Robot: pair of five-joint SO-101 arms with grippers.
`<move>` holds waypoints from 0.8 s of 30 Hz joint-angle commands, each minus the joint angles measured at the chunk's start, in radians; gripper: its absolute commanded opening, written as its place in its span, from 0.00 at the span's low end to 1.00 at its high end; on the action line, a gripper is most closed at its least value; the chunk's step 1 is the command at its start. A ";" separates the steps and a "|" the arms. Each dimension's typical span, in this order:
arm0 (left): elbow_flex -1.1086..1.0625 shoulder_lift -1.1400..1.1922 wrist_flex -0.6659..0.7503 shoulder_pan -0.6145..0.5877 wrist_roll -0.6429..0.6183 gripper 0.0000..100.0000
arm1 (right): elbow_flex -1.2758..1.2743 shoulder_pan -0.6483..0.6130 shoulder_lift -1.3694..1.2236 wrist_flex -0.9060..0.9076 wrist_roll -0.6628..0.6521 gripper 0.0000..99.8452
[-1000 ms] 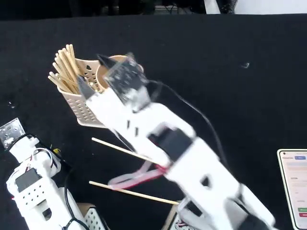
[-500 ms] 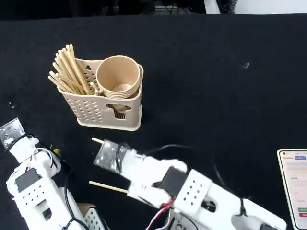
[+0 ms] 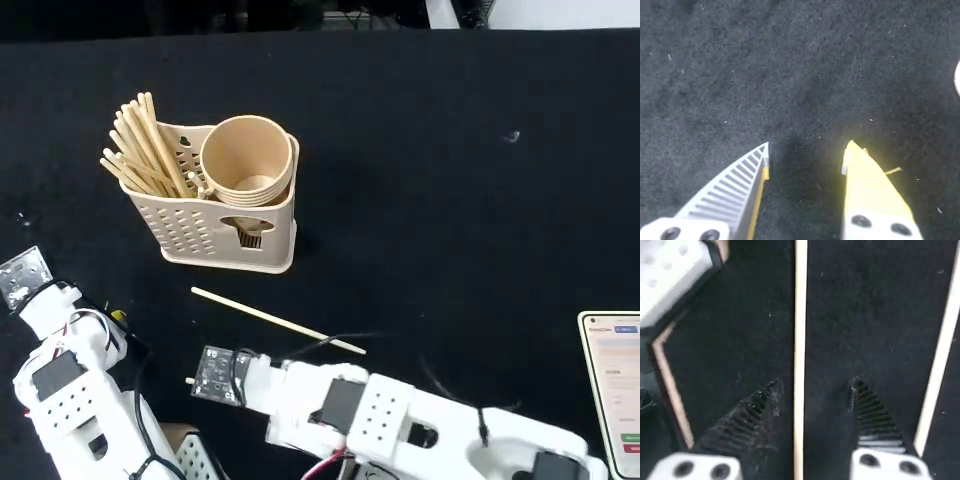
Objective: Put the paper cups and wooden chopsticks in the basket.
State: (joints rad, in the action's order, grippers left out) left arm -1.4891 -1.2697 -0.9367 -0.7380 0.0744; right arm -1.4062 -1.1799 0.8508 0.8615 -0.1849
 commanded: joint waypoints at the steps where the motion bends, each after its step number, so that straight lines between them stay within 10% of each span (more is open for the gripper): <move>1: 0.013 -0.015 0.020 0.007 0.003 0.24 | 0.030 0.015 -0.108 -0.054 -0.002 0.22; 10: 0.013 -0.015 0.020 0.004 0.003 0.24 | 0.160 0.172 -0.288 -0.061 -0.014 0.00; 24: 0.013 -0.015 0.020 0.007 0.005 0.24 | 0.707 0.324 0.099 0.278 0.006 0.01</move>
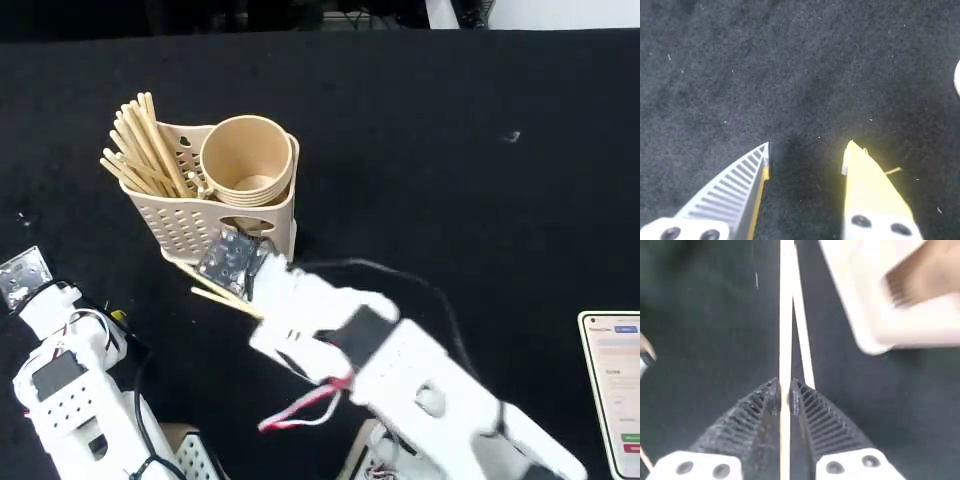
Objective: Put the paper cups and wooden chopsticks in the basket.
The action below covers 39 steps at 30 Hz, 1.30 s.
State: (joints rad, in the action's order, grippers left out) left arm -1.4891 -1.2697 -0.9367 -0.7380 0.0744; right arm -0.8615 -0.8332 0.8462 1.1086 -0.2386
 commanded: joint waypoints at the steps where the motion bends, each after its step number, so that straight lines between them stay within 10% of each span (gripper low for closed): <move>1: 0.013 -0.015 0.020 0.007 0.005 0.24 | 0.206 -0.048 0.122 0.031 0.087 0.01; 6: 0.012 -0.015 0.020 0.007 0.005 0.24 | 0.323 -0.163 0.134 -0.166 0.158 0.01; 19: 0.012 -0.015 0.020 0.008 0.005 0.24 | 0.122 0.008 -0.137 -1.415 0.161 0.01; 30: 0.012 -0.015 0.020 0.008 0.005 0.24 | 0.277 0.057 -0.493 -1.455 0.157 0.01; 39: 0.010 -0.015 0.020 0.008 0.005 0.24 | 0.383 0.054 -0.461 -1.066 0.163 0.19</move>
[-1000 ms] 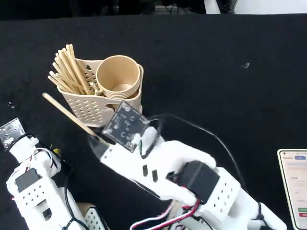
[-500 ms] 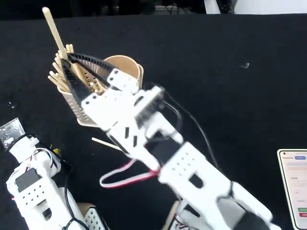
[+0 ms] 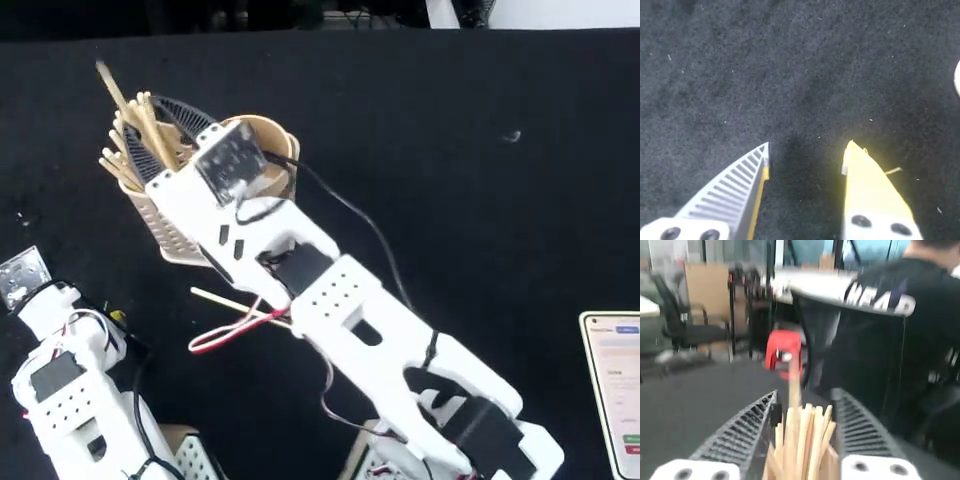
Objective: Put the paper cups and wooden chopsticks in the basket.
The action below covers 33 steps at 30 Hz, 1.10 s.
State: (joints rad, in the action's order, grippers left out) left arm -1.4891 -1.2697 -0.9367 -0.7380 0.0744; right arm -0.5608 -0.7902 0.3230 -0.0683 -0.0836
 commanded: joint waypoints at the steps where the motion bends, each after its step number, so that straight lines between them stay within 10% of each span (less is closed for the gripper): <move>1: 0.010 -0.015 0.020 0.008 0.005 0.24 | 0.087 0.011 0.094 0.147 0.008 0.18; 9: 0.010 -0.015 0.020 0.008 0.005 0.24 | -0.018 -0.020 0.510 0.813 0.002 0.01; 15: 0.010 -0.015 0.020 0.008 0.005 0.24 | -0.283 -0.083 0.720 1.270 -0.021 0.15; 24: 0.010 -0.015 0.020 0.008 0.005 0.24 | -0.826 0.129 0.664 0.818 -0.233 0.14; 33: 0.010 -0.015 0.020 0.008 0.005 0.24 | -0.777 0.132 0.386 0.764 -0.232 0.14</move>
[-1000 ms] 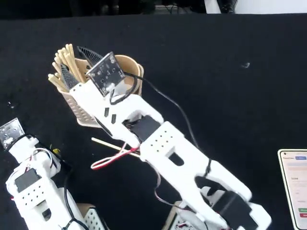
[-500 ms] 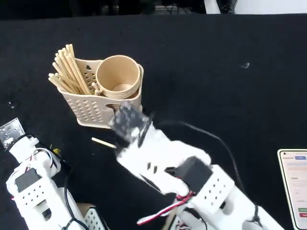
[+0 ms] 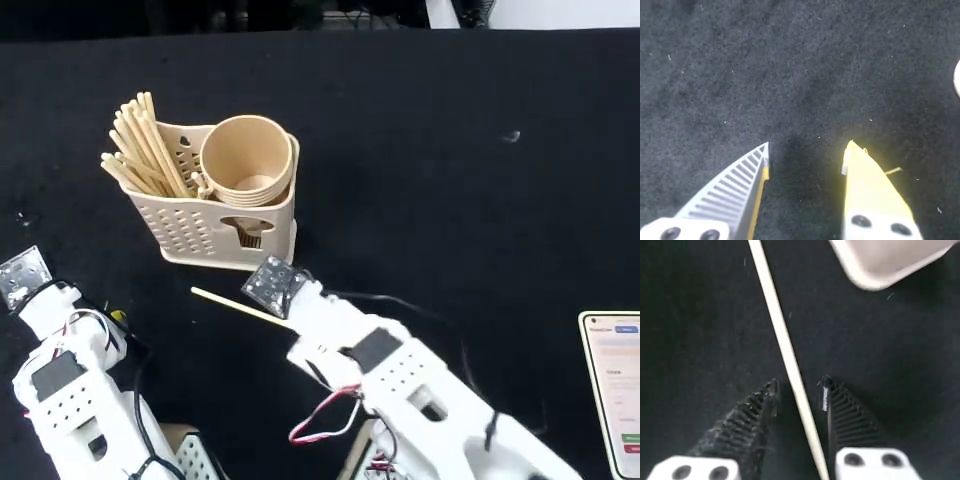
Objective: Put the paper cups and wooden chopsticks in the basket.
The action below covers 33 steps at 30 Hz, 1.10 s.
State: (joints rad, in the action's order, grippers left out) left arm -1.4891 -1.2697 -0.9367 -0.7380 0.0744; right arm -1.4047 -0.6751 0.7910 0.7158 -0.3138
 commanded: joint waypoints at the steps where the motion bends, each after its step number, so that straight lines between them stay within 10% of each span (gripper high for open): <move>1: 0.010 -0.015 0.020 0.008 0.005 0.24 | 0.088 0.017 -0.122 -0.020 -0.002 0.14; 20: 0.010 -0.015 0.020 0.008 0.005 0.24 | 0.226 0.028 -0.154 0.285 -0.021 0.01; 33: 0.010 -0.015 0.020 0.008 0.005 0.24 | 0.208 0.703 0.254 0.661 -0.885 0.01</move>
State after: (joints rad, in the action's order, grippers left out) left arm -1.4891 -1.2697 -0.9367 -0.7380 0.0744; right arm -1.1930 -0.1611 1.0180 1.3571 -0.9689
